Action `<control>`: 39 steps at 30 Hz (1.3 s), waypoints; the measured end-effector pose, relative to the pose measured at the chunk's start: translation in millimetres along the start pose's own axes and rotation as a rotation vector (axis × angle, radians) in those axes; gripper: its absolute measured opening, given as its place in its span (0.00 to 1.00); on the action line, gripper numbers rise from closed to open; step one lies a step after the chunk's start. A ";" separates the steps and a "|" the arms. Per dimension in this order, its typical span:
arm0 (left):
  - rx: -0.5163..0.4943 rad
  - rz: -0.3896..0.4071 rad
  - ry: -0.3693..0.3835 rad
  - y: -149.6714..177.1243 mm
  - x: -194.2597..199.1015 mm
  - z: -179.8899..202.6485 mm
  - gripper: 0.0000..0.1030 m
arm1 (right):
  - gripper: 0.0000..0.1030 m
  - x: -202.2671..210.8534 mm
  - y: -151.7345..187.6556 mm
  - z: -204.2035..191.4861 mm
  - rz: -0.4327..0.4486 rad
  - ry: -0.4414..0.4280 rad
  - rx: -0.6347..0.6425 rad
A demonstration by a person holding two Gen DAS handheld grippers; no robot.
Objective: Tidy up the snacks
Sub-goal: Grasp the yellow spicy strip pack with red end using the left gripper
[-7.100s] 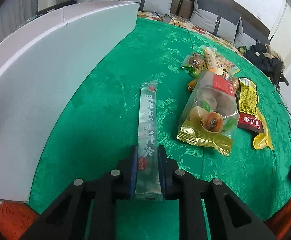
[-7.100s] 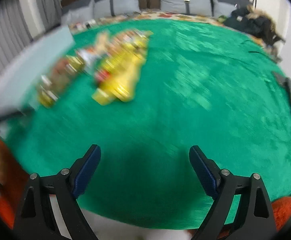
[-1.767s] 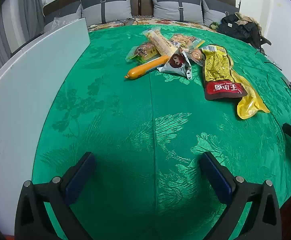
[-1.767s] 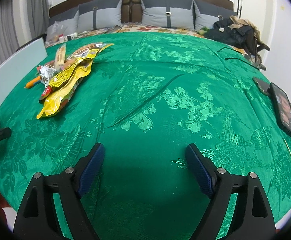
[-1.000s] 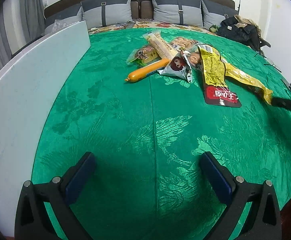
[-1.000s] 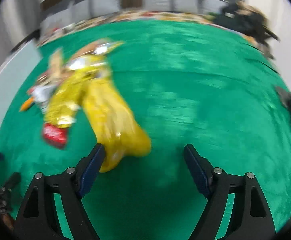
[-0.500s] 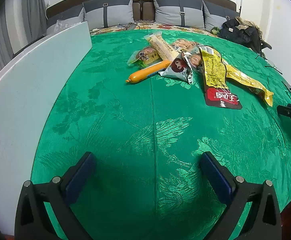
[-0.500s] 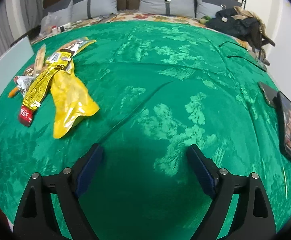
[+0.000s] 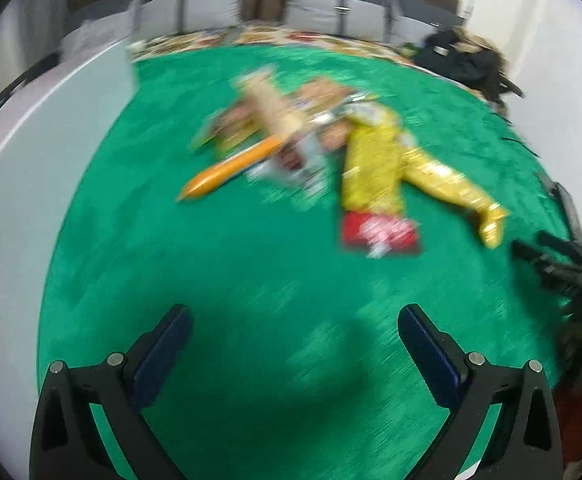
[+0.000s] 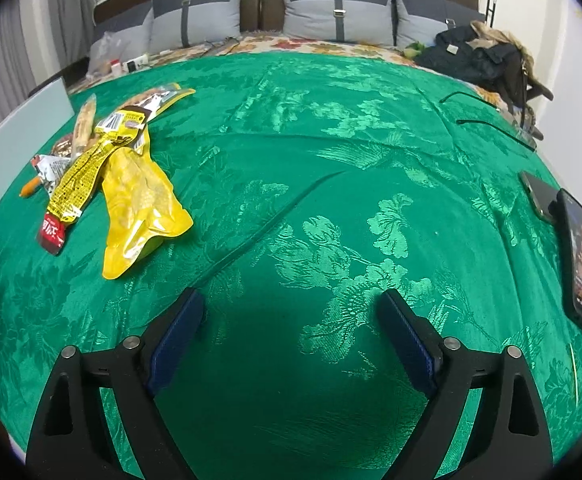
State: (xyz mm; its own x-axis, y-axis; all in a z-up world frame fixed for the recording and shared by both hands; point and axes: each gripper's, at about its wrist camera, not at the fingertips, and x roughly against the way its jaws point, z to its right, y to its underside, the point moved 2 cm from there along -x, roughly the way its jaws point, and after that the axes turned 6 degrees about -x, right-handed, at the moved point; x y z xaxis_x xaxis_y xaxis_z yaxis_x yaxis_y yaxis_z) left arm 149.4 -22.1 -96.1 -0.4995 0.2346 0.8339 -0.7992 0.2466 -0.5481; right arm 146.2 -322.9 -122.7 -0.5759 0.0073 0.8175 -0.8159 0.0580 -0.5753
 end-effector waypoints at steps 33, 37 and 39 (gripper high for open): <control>0.010 -0.150 0.077 26.4 -0.4 -10.9 0.48 | 0.89 0.1 0.4 0.6 0.001 -0.003 -0.002; 0.191 -0.129 0.095 22.1 4.2 -49.5 0.51 | 0.89 0.0 0.3 0.8 0.001 -0.003 -0.002; 0.259 -0.130 0.053 19.6 4.9 -66.9 0.51 | 0.89 0.1 0.5 0.9 0.001 -0.003 -0.002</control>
State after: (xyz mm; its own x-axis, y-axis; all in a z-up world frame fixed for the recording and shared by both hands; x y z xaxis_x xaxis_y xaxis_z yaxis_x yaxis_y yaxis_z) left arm 153.6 46.8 -107.1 -0.3745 0.2670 0.8879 -0.9175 0.0315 -0.3965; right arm 145.7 -323.7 -122.9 -0.5770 0.0044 0.8168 -0.8152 0.0597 -0.5762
